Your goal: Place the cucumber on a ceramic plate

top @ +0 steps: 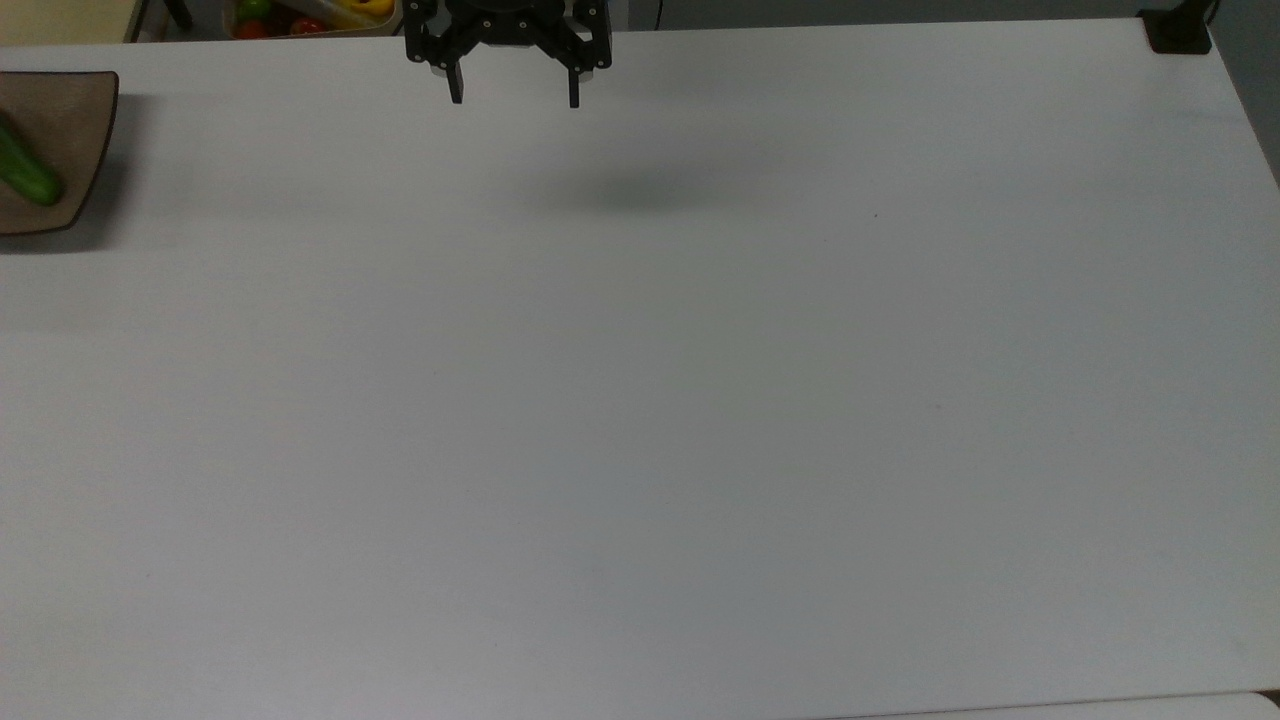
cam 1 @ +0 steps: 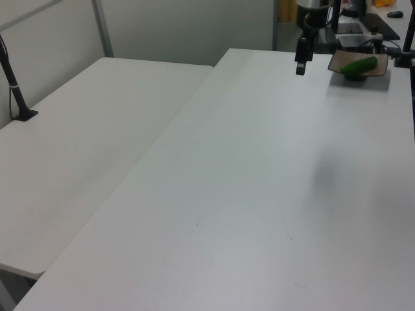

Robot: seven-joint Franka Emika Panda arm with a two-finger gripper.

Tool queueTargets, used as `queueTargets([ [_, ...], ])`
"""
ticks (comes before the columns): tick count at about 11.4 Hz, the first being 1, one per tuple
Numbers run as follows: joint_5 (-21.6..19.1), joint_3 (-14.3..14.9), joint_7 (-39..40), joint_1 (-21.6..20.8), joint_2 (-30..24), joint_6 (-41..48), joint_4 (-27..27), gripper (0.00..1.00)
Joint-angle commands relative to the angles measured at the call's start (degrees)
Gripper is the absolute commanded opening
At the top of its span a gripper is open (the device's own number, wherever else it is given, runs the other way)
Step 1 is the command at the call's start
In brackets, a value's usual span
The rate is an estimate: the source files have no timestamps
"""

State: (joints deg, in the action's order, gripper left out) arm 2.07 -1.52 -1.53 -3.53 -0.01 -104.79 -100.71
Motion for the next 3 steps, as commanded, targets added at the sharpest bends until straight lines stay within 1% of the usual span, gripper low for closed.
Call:
queueTargets([
  [1, 1.2, 0.7, -1.2, -0.3, -0.4, -2.4, -1.0, 1.0],
  [2, 1.1, 1.3, -1.2, -0.3, -0.5, -4.3, -1.1, 1.0],
  [3, 1.1, 1.3, -1.2, -0.4, -0.5, -3.6, -1.1, 1.0],
])
